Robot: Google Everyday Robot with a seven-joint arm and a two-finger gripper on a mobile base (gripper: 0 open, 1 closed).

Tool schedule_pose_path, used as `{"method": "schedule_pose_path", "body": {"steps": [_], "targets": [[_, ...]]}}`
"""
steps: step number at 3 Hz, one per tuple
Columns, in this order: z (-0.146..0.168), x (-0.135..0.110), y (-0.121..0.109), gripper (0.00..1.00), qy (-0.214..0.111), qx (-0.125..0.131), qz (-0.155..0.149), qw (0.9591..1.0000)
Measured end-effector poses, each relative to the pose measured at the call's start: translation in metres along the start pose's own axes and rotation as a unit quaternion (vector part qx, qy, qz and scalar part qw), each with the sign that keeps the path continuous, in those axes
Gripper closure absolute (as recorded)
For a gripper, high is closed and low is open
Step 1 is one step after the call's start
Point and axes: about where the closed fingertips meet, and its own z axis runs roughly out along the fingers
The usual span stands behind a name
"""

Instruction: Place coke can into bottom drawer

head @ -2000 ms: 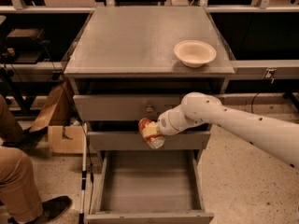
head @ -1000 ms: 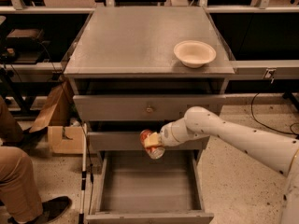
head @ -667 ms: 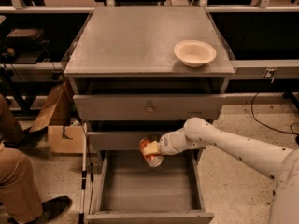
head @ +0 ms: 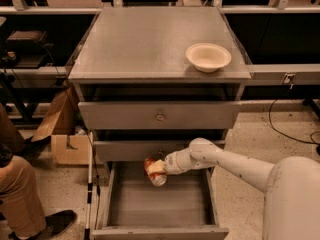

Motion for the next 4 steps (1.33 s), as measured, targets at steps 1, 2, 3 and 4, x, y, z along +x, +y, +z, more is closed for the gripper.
{"method": "schedule_pose_path", "body": {"steps": [1, 2, 3, 4], "targets": [[0.025, -0.002, -0.008, 1.0, 0.004, -0.004, 0.013, 0.9999], [0.045, -0.001, -0.013, 1.0, 0.012, -0.007, 0.021, 0.9997], [0.061, 0.008, -0.024, 1.0, 0.024, -0.011, 0.029, 0.9992], [0.071, 0.017, -0.034, 1.0, 0.034, -0.016, 0.036, 0.9986]]}}
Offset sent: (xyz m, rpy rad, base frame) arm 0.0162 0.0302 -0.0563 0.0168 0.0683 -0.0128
